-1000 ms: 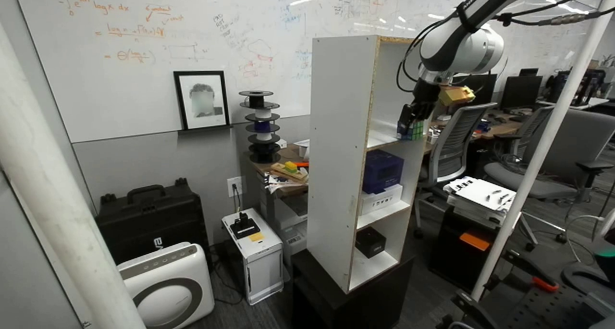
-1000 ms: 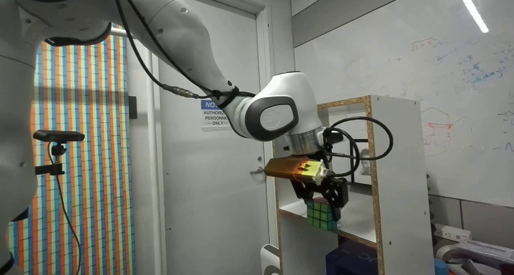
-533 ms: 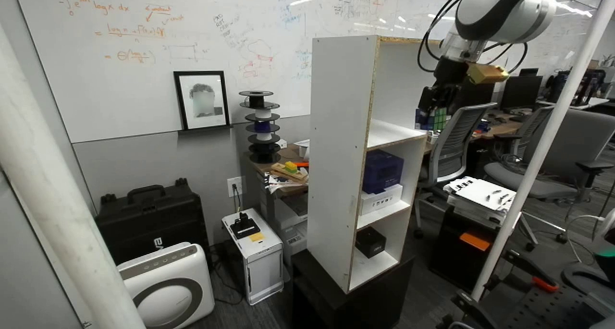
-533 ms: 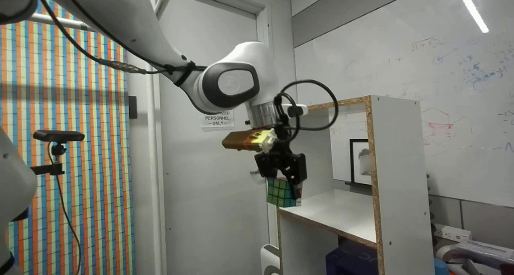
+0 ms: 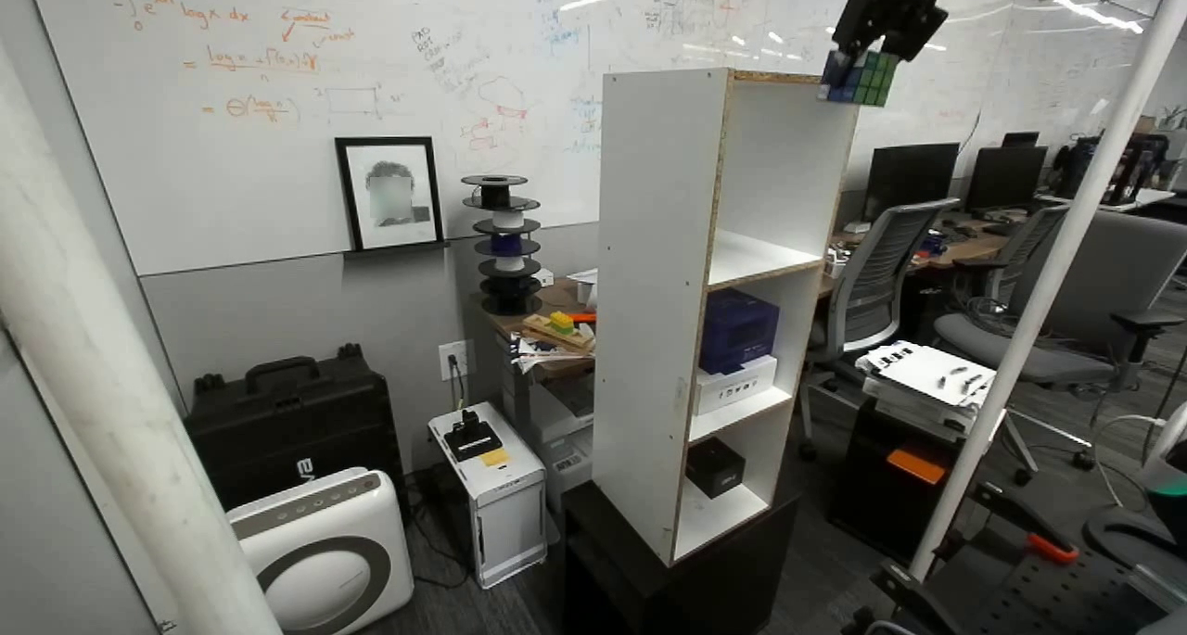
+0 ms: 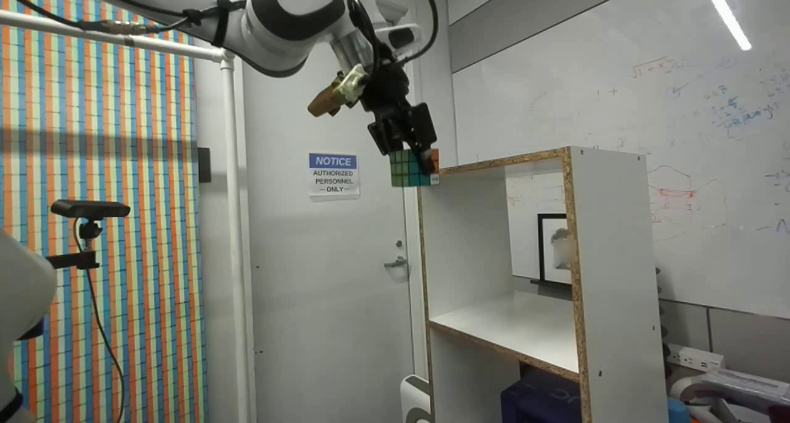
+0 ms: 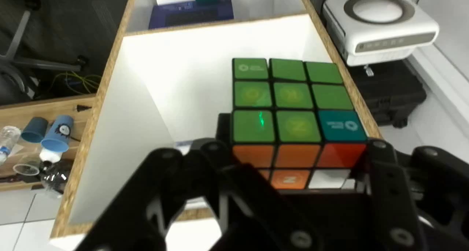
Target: Place the Rubik's cube on top of the shelf
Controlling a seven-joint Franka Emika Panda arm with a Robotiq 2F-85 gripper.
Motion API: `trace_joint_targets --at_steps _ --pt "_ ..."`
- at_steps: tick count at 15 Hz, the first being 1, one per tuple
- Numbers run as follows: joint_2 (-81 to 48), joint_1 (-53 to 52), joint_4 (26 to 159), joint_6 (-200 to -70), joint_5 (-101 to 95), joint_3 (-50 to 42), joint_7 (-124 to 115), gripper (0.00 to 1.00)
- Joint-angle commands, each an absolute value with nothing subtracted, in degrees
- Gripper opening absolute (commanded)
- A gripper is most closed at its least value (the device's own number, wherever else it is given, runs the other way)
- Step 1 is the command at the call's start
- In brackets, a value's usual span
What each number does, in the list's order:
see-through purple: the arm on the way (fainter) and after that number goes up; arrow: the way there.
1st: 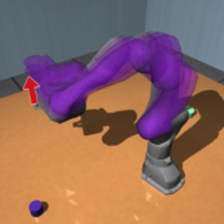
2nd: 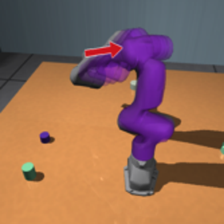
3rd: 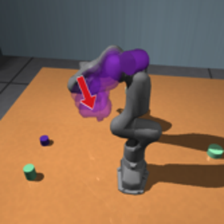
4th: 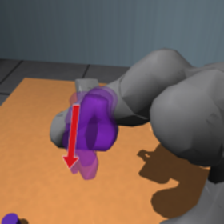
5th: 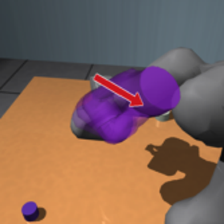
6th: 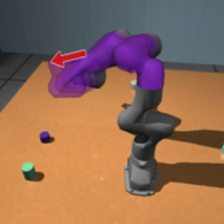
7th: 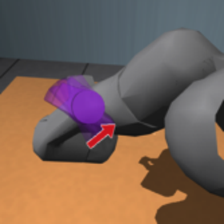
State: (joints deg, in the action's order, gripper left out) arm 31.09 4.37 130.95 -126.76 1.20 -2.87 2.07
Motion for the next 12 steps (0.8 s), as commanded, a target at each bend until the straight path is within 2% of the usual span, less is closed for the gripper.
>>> trace_joint_targets --at_steps 1,5,11,12 --pt "26.11 4.78 118.33 -125.51 2.17 -2.11 -4.56 0.38" --pt "16.15 4.95 106.1 -125.84 2.32 -2.96 -9.5 0.38" --pt "-1.69 5.65 89.5 -119.1 2.05 -4.97 -13.06 0.38" --pt "-3.52 5.66 86.84 -116.93 2.36 -5.18 -13.4 0.8"
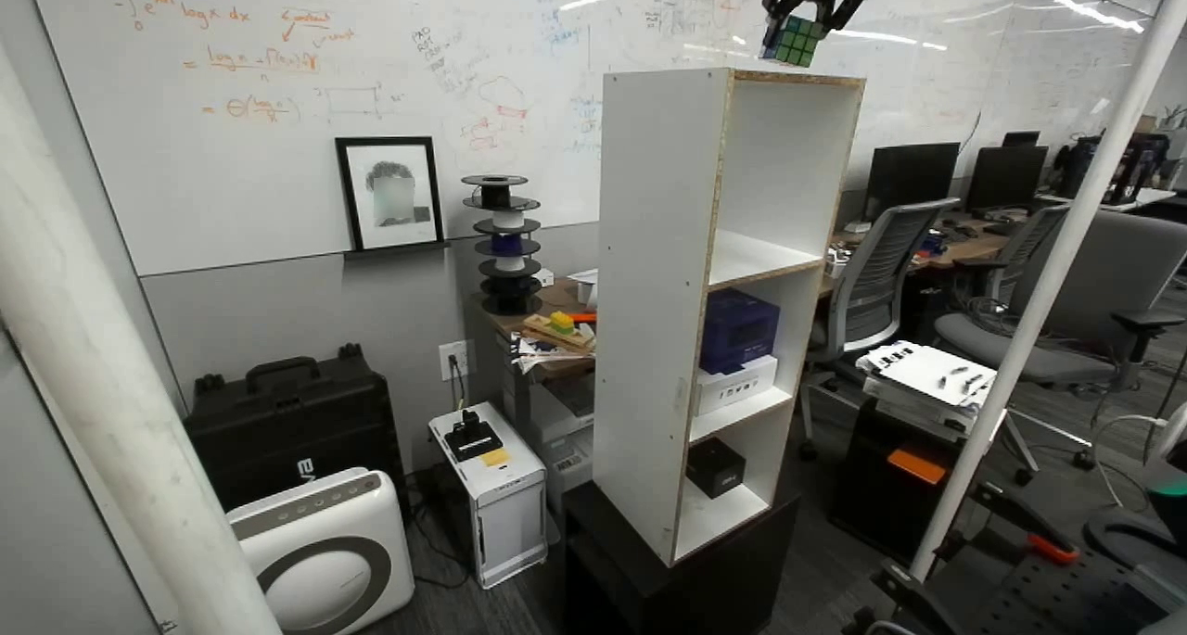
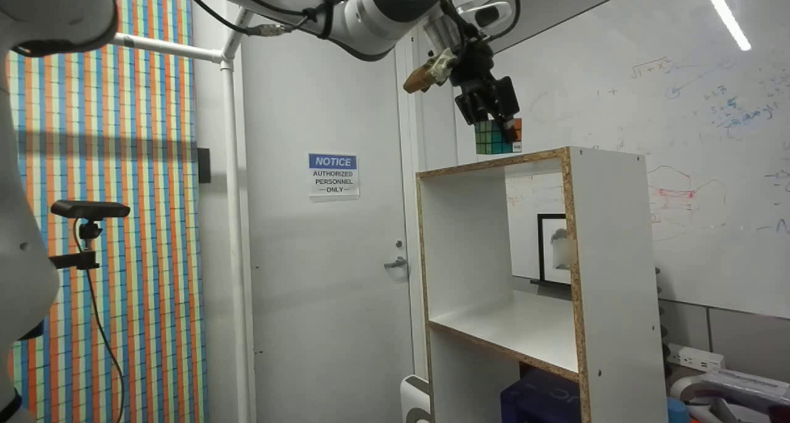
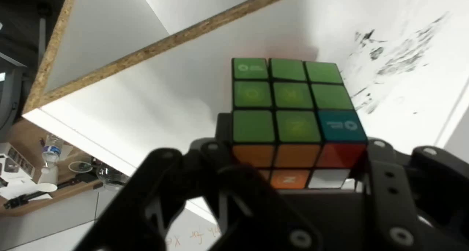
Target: Place the Rubik's cube on top of the shelf
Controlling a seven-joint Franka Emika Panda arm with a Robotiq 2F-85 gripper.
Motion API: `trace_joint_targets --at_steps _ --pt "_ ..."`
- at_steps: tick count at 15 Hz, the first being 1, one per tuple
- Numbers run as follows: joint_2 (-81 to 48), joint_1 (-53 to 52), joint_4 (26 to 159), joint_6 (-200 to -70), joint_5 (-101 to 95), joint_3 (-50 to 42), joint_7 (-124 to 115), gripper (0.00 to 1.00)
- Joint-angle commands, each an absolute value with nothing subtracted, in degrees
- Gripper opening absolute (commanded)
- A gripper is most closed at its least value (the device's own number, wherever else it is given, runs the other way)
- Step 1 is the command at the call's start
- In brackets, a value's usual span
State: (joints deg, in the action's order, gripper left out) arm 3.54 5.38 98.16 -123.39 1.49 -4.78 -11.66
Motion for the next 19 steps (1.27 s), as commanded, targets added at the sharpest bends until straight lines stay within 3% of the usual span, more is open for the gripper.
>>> trace_joint_targets --at_steps 1,3,7,13,17,19 --pt "-4.98 5.58 84.1 -114.14 2.42 -5.27 -14.11 0.9" --pt "-7.15 5.51 78.59 -108.03 3.22 -5.32 -14.0 1.0" --pt "-5.89 5.04 72.16 -91.56 4.04 -4.64 -12.28 1.0" --pt "-0.23 4.79 75.1 -69.55 2.31 -4.12 -11.11 1.0" --pt "2.4 5.54 82.71 -65.54 2.61 -5.01 -8.9 1.0" --pt "0.24 5.19 79.79 -65.98 2.45 -4.92 -10.1 1.0"
